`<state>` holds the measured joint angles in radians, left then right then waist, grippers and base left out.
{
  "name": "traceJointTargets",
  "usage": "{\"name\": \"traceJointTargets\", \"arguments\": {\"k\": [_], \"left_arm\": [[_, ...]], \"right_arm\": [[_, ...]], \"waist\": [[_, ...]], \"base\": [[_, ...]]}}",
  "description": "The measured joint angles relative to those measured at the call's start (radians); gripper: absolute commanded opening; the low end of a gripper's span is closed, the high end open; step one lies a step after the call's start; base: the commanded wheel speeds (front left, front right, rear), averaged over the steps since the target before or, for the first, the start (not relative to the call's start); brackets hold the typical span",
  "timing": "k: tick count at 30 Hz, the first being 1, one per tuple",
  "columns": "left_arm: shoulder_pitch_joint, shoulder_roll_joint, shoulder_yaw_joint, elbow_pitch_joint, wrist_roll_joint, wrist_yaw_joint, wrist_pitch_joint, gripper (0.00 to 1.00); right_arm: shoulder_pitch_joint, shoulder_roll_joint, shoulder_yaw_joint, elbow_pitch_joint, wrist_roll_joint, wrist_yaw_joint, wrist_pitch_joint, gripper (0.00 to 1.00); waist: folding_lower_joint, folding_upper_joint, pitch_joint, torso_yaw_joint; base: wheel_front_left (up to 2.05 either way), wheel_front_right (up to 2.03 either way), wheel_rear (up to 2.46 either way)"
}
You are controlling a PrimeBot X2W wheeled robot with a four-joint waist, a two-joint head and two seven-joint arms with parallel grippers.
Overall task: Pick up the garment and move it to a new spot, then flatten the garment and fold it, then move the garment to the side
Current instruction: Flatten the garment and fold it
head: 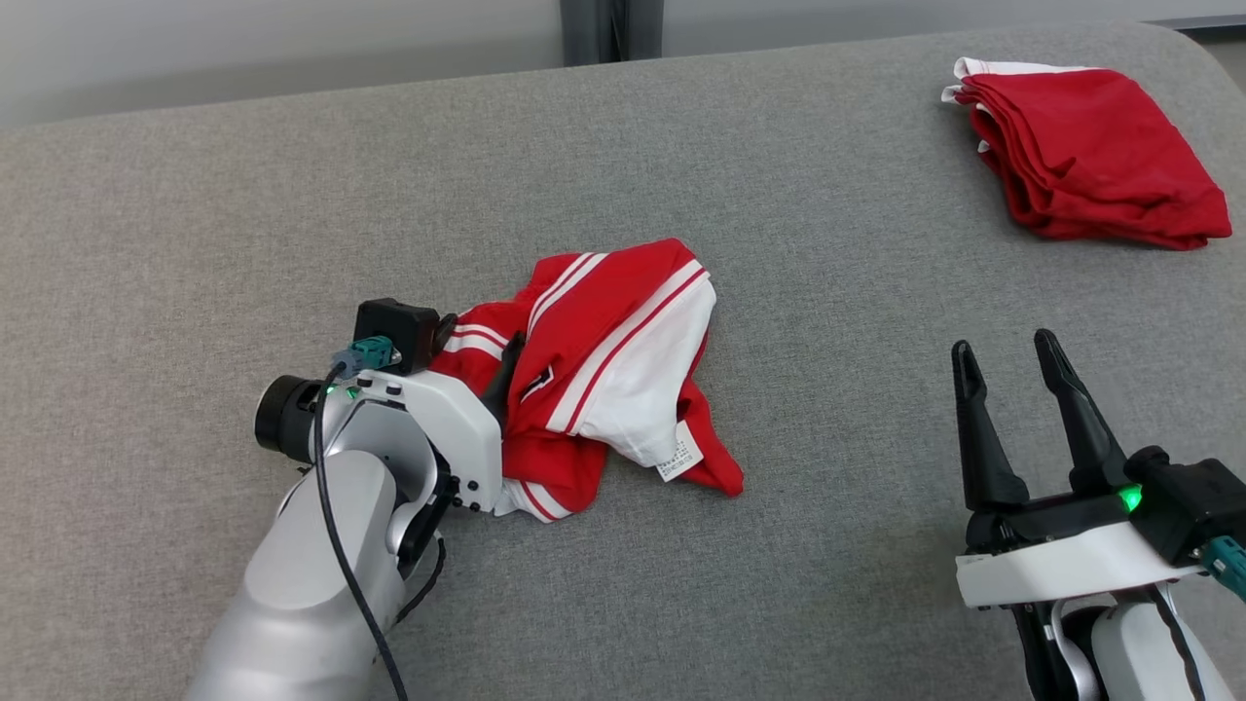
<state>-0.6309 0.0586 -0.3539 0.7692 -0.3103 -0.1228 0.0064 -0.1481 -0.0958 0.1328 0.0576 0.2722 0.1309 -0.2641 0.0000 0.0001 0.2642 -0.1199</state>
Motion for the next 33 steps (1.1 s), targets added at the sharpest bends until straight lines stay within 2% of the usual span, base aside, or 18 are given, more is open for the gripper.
{"name": "traceJointTargets", "arguments": {"k": [1, 2, 3, 7, 17, 26, 30, 33], "left_arm": [[-0.002, 0.000, -0.011, 0.007, -0.005, -0.001, 0.005, 0.74], [-0.005, -0.001, -0.020, 0.009, -0.012, -0.001, 0.011, 0.23], [-0.008, -0.001, -0.029, 0.009, -0.019, -0.003, 0.011, 0.00], [-0.011, -0.002, -0.070, -0.003, -0.047, -0.004, 0.022, 0.00], [-0.026, 0.009, -0.142, -0.187, -0.159, -0.004, -0.098, 0.00], [-0.186, -0.004, -0.233, -0.404, -0.221, -0.007, -0.224, 0.00], [-0.287, -0.008, -0.268, -0.421, -0.229, -0.006, -0.243, 0.00], [-0.347, -0.008, -0.306, -0.431, -0.271, 0.019, -0.254, 0.00]], "right_arm": [[-0.006, -0.001, 0.000, 0.000, 0.000, 0.000, 0.000, 1.00], [-0.010, -0.001, 0.000, 0.000, 0.000, 0.000, 0.000, 1.00], [-0.010, -0.001, 0.000, 0.000, 0.000, 0.000, 0.000, 1.00], [-0.010, -0.001, 0.000, -0.001, 0.000, 0.000, 0.000, 1.00], [-0.006, 0.006, -0.001, -0.003, 0.000, 0.000, 0.000, 1.00], [0.015, 0.016, 0.005, 0.013, 0.000, 0.000, 0.000, 1.00], [0.023, 0.017, 0.006, 0.017, 0.000, 0.000, 0.000, 1.00], [0.030, 0.015, 0.012, 0.020, 0.000, 0.000, 0.000, 1.00]], "waist": [[0.0000, 0.0000, 0.000, 0.001], [0.0000, 0.0000, 0.000, 0.003], [0.0000, 0.0000, -0.001, 0.004], [0.0000, 0.0000, -0.009, 0.009], [0.0000, 0.0000, -0.051, 0.016], [0.0000, 0.0000, -0.131, 0.009], [0.0000, 0.0000, -0.166, -0.003], [0.0000, 0.0000, -0.182, -0.019]], "base": [[0.00, 0.00, 0.00], [0.00, 0.00, 0.00], [0.00, 0.00, 0.00], [0.00, 0.00, 0.00], [0.00, 0.00, 0.00], [0.00, 0.00, 0.00], [0.00, 0.00, 0.00], [0.00, 0.00, 0.00]]}}
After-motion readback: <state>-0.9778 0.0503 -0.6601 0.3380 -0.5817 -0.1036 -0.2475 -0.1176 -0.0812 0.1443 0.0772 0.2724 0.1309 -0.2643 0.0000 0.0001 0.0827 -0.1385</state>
